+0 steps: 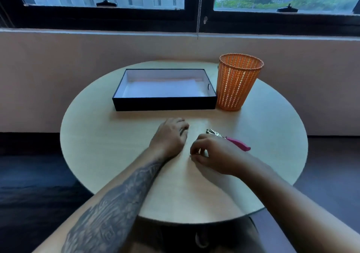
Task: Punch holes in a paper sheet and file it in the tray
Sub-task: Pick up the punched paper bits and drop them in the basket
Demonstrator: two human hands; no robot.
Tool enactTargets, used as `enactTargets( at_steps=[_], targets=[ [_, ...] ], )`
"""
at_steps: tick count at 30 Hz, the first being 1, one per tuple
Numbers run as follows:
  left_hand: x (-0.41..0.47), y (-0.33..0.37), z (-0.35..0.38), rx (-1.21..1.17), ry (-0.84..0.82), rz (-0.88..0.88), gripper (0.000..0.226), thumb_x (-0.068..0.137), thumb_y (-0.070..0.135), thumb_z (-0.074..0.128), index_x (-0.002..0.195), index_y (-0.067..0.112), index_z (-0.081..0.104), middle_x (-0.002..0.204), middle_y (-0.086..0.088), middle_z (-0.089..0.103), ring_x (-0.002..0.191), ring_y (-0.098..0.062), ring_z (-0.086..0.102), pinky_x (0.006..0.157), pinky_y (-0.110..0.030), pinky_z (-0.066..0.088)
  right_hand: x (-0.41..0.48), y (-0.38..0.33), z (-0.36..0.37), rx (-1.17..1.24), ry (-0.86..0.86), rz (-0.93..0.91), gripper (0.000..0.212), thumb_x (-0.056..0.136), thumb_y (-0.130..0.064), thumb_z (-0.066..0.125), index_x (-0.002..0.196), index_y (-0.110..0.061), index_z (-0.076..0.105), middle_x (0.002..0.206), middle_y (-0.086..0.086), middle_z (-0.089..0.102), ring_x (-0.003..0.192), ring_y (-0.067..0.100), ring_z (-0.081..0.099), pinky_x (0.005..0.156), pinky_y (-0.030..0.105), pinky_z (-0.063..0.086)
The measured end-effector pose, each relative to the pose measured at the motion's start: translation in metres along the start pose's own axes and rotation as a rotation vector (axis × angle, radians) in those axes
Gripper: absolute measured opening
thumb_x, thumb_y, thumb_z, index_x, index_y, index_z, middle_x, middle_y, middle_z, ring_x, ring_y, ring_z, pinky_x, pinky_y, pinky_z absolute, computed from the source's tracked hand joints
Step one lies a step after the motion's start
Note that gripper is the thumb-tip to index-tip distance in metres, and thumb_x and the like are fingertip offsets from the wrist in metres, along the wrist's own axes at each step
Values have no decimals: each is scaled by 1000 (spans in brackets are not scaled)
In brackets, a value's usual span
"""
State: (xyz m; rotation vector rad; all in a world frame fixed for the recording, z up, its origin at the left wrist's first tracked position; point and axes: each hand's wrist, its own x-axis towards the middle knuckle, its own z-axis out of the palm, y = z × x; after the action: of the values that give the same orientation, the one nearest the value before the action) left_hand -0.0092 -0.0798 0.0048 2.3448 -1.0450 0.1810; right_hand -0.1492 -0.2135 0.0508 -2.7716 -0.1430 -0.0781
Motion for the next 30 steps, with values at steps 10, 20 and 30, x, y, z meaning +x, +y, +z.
enactTargets(
  at_steps=[10, 20, 30],
  targets=[
    [-1, -1, 1, -28, -4, -26, 25, 92, 24, 54, 111, 18, 70, 127, 1, 64, 121, -20, 52, 105, -37, 37, 10, -11, 14, -278, 77, -71, 11, 91, -28, 61, 85, -24, 69, 86, -4, 66, 82, 21, 62, 63, 33, 40],
    [-1, -1, 1, -26, 0, -25, 25, 93, 25, 54, 112, 19, 69, 130, 3, 62, 124, -19, 50, 106, -34, 33, 16, -10, 29, -423, 144, -145, 14, 84, -13, 56, 72, -17, 51, 65, 6, 59, 59, 29, 56, 53, 41, 45],
    [1, 3, -1, -10, 9, -8, 26, 94, 26, 52, 113, 19, 69, 127, 3, 63, 121, -18, 52, 104, -36, 36, 7, 4, 5, 339, 58, 285, 16, 98, -21, 50, 83, -20, 55, 78, -6, 59, 67, 6, 50, 63, 26, 37]
  ],
)
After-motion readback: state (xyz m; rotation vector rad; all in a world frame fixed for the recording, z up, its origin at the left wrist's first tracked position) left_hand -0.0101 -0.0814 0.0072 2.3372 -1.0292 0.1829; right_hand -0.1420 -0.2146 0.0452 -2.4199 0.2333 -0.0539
